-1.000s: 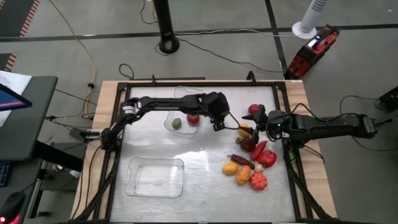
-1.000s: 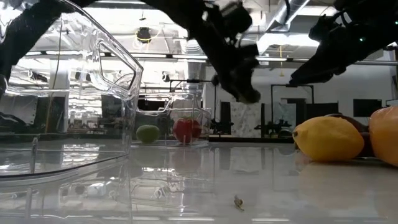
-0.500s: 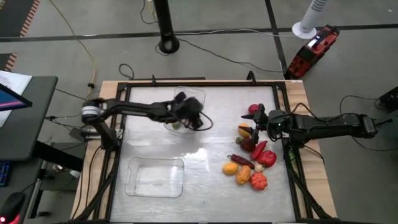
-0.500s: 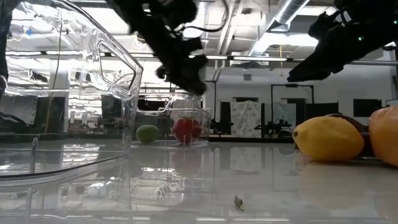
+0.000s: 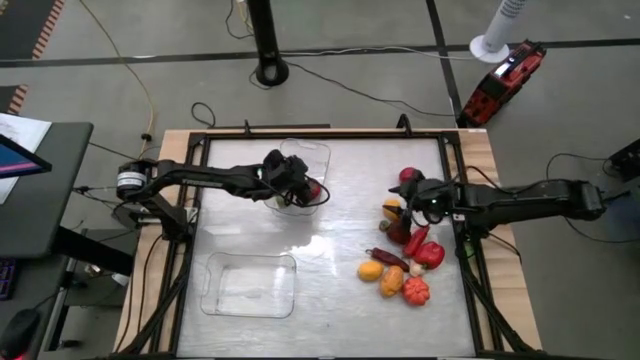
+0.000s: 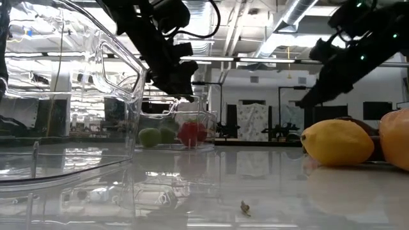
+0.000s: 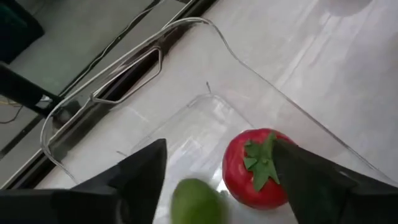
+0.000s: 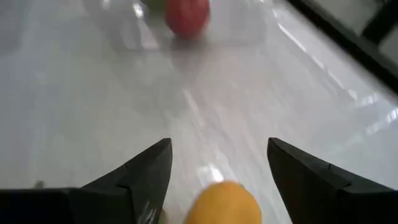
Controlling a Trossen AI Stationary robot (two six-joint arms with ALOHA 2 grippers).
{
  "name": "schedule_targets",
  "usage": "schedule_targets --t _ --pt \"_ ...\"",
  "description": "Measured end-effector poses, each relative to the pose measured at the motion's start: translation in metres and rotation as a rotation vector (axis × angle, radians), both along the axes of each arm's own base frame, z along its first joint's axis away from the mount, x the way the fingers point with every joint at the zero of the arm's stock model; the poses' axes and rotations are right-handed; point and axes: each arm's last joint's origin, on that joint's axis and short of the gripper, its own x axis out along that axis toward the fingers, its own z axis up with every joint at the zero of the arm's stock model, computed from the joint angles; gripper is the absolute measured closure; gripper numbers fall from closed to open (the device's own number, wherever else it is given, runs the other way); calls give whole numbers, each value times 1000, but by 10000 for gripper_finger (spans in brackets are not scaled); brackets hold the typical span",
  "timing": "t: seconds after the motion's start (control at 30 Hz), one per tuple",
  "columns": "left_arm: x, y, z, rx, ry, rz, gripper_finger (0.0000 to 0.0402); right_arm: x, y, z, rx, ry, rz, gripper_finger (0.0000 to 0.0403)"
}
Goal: Sort produce into baskets
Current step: Put the top lemon into the top transparent bin
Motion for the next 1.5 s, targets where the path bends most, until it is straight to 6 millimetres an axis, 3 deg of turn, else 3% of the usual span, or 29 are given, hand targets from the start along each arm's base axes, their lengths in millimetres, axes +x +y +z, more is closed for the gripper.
schedule_targets --t 0.13,0.37,0.53,0.93,1.1,1.3,1.5 --pt "-1 -4 5 1 -13 -11 92 2 -5 -2 52 91 -74 82" --pt "-9 -22 30 70 -62 -49 89 8 -11 -16 152 219 -109 64" --pt "-16 -36 45 76 -112 -90 88 13 -12 -30 195 301 -106 81" --pt "-17 -53 48 67 -109 -149 88 19 -14 -46 233 389 -112 162" --pt "-17 -55 47 66 -103 -154 88 22 -14 -35 211 343 -80 166" --pt "-16 -58 46 99 -109 -192 88 52 -19 3 123 112 39 164" --pt "-23 -58 15 133 -142 -242 88 90 -23 33 56 -103 198 163"
